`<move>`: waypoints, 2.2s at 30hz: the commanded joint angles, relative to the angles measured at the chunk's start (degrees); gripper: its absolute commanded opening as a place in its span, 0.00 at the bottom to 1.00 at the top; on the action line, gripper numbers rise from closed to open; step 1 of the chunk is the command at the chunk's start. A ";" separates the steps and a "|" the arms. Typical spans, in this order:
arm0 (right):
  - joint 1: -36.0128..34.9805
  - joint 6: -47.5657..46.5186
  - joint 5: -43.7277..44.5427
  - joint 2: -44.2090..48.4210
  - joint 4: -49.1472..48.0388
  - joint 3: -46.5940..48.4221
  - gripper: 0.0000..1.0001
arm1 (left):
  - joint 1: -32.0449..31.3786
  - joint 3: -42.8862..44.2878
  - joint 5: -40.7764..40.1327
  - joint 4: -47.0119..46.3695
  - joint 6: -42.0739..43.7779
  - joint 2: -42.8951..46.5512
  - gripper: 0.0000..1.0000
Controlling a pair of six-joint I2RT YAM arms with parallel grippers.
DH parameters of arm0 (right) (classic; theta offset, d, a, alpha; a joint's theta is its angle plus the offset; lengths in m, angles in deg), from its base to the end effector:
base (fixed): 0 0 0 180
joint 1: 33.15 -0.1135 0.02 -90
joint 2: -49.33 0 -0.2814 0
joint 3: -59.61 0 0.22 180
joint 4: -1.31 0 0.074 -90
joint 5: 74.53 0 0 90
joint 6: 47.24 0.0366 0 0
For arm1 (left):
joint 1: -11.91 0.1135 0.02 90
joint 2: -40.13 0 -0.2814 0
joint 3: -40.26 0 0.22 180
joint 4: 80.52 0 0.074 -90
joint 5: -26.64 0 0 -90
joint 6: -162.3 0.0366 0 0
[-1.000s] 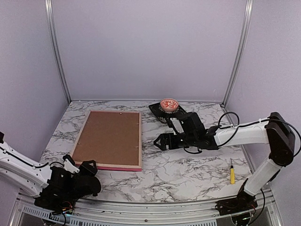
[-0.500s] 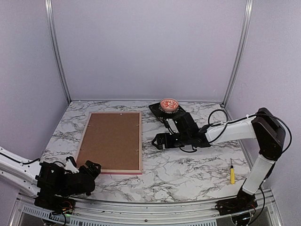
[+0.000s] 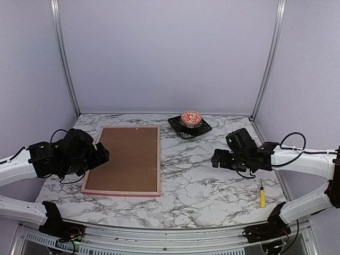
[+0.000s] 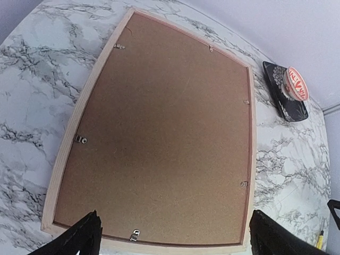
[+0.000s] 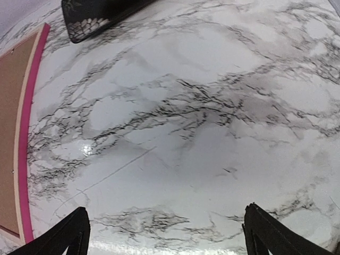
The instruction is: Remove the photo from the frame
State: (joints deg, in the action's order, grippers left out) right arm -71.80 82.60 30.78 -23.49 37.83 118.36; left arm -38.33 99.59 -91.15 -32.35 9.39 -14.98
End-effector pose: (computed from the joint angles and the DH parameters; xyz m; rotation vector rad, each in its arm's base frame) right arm 0.1776 0.1297 0.2444 0.1422 2.4294 0.2977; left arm 0.1123 -0.1083 0.2867 -0.4870 2.2267 -0.4951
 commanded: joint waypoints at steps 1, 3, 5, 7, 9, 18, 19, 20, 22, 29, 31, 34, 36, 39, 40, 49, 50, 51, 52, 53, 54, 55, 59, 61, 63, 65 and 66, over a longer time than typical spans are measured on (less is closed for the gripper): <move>3.47 11.15 5.78 4.62 16.67 -2.73 0.99 | 8.58 3.23 15.27 -3.27 22.50 -3.65 0.99; 6.00 14.24 6.44 6.76 20.29 -4.90 0.99 | 11.10 4.42 19.41 -4.41 25.21 -5.16 0.99; 9.20 16.43 6.62 9.03 23.40 -6.78 0.99 | 13.32 5.18 22.48 -5.47 26.96 -6.37 0.99; 12.15 17.71 6.80 11.21 25.81 -8.18 0.99 | 14.90 5.52 24.81 -6.26 27.67 -7.13 0.99; 15.33 18.69 7.72 13.28 28.39 -9.31 0.99 | 16.17 5.69 27.25 -7.35 27.86 -7.29 0.99; 29.65 11.99 -2.31 14.26 22.06 -13.97 0.99 | 19.26 6.43 31.06 -8.80 29.78 -8.05 0.99; 30.56 11.28 -3.79 13.63 21.03 -14.66 0.98 | 19.49 6.42 31.28 -8.92 29.87 -8.23 0.99; 31.13 10.64 -4.88 13.15 20.19 -15.11 0.96 | 19.68 6.42 31.42 -9.02 29.96 -8.20 0.99; 31.26 9.72 -6.66 12.72 18.99 -15.59 0.89 | 19.97 6.33 31.56 -9.28 30.13 -8.11 0.99; 27.03 9.39 -9.98 9.57 16.75 -14.96 0.63 | 20.87 6.67 32.04 -9.47 30.41 -8.39 0.99; 22.82 11.32 -8.31 7.71 17.28 -13.34 0.59 | 20.97 6.76 32.18 -9.49 30.40 -8.50 0.99; 16.63 13.49 -7.18 3.90 16.92 -11.81 0.53 | 21.27 6.80 32.42 -9.53 30.44 -9.23 0.99; 12.94 14.37 -5.92 1.40 16.44 -10.69 0.49 | 21.44 6.72 33.09 -9.92 30.22 -9.83 0.99; 7.62 15.02 -4.69 -2.62 15.97 -8.68 0.44 | 21.56 6.81 34.46 -10.64 29.71 -10.70 0.99; 5.60 15.36 -3.94 -3.81 16.34 -7.78 0.44 | 21.58 6.85 34.59 -10.78 29.56 -10.98 0.99; -7.39 26.80 -3.70 -3.85 21.29 -7.75 0.39 | 21.59 7.47 36.91 -11.52 28.00 -13.06 0.99; -8.85 27.90 -3.59 -2.85 21.56 -8.18 0.39 | 21.65 7.54 37.26 -11.53 27.85 -13.21 0.99; -9.70 28.60 -3.43 -2.36 22.02 -8.46 0.39 | 21.61 7.48 37.51 -11.55 27.72 -13.30 0.99; -10.43 29.47 -3.10 -2.18 22.42 -8.55 0.39 | 21.59 7.52 37.66 -11.62 27.63 -13.47 0.99; -10.91 29.58 -2.69 -2.27 22.35 -8.63 0.39 | 21.61 7.56 37.84 -11.72 27.63 -13.60 0.99; -11.07 29.53 -2.35 -2.65 22.05 -8.59 0.38 | 21.65 7.60 37.88 -11.79 27.59 -13.82 0.99; -11.02 29.49 -1.90 -3.25 21.55 -8.56 0.36 | 21.62 7.71 37.90 -11.85 27.62 -14.08 0.99; -11.04 27.58 0.68 -6.07 19.10 -7.53 0.28 | 21.59 7.99 38.67 -12.70 27.15 -14.94 0.99; -10.92 25.62 2.72 -7.33 18.11 -6.05 0.25 | 21.59 8.04 39.33 -13.28 26.81 -15.30 0.99; -10.92 22.72 4.02 -8.79 17.13 -4.08 0.17 | 21.61 8.08 40.36 -13.95 26.31 -15.99 0.99; -11.19 18.74 6.07 -10.26 17.65 -0.72 0.10 | 21.59 7.77 42.12 -15.28 25.36 -16.72 0.99; -11.55 16.38 7.47 -10.85 18.14 1.31 0.07 | 21.64 7.35 43.54 -16.41 24.59 -16.98 0.99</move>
State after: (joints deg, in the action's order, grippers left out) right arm -82.45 105.02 32.99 -31.27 56.97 114.29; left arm -17.06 106.02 -51.91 -44.81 36.01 -30.47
